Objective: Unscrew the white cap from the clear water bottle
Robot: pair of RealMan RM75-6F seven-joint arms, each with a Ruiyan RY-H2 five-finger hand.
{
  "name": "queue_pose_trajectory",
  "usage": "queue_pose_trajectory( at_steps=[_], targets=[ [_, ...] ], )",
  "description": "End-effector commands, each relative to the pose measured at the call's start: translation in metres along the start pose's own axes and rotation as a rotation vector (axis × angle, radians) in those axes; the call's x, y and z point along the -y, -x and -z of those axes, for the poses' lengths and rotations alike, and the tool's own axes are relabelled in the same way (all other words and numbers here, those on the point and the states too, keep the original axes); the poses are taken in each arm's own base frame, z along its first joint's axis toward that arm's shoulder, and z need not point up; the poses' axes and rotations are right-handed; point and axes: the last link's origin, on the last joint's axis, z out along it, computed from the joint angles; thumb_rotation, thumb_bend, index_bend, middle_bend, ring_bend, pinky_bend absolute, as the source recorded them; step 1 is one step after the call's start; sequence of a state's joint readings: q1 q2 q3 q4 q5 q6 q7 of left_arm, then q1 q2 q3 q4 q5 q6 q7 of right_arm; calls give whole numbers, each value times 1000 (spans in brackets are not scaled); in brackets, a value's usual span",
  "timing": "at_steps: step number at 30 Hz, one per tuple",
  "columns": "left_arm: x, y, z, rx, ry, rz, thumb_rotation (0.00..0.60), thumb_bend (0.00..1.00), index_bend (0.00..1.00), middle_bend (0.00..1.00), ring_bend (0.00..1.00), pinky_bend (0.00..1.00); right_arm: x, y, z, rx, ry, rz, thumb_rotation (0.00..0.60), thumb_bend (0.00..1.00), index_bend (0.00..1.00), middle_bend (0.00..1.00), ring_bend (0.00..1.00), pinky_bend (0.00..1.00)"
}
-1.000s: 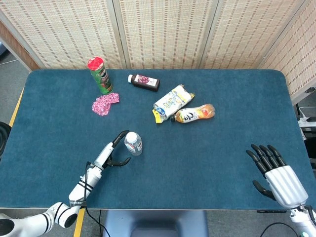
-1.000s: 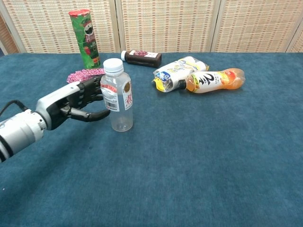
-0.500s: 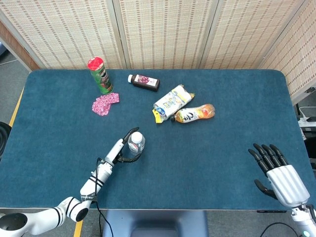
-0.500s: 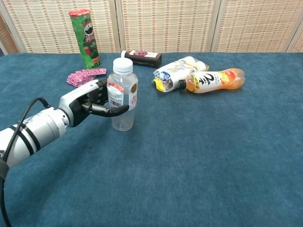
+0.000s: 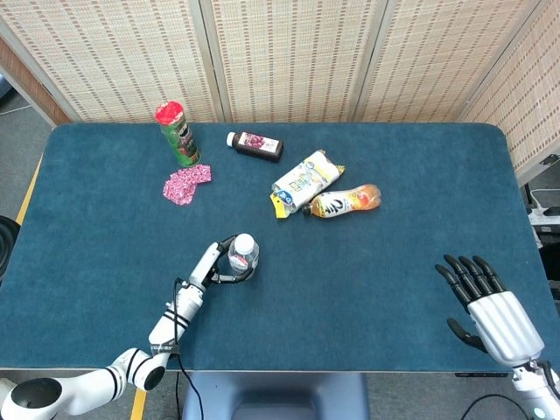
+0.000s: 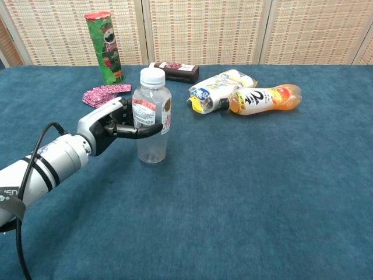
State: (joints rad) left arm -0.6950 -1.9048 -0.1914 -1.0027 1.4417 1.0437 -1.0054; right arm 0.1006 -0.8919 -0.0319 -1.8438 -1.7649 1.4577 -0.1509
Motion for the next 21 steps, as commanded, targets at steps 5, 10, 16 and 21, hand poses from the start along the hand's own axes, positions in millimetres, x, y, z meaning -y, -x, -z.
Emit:
queue_pose_trajectory(
  at_steps=[5, 10, 16, 21],
  targets=[
    [-9, 7, 5, -17, 41, 90, 600, 539, 681, 752, 505, 437, 19, -8, -21, -19, -105, -2, 600, 216, 8, 0, 0, 0],
    [-22, 19, 13, -55, 89, 121, 600, 622, 729, 798, 548, 484, 69, -35, -86, -8, -259, 9, 600, 216, 149, 0, 0, 0],
    [-35, 27, 18, -110, 131, 114, 600, 660, 751, 828, 578, 510, 112, -35, -124, 75, -330, -100, 600, 222, 195, 0, 0, 0],
    [-38, 33, 24, -101, 121, 62, 600, 662, 754, 829, 578, 510, 141, -47, -152, 70, -377, -88, 600, 229, 223, 0, 0, 0]
  ],
)
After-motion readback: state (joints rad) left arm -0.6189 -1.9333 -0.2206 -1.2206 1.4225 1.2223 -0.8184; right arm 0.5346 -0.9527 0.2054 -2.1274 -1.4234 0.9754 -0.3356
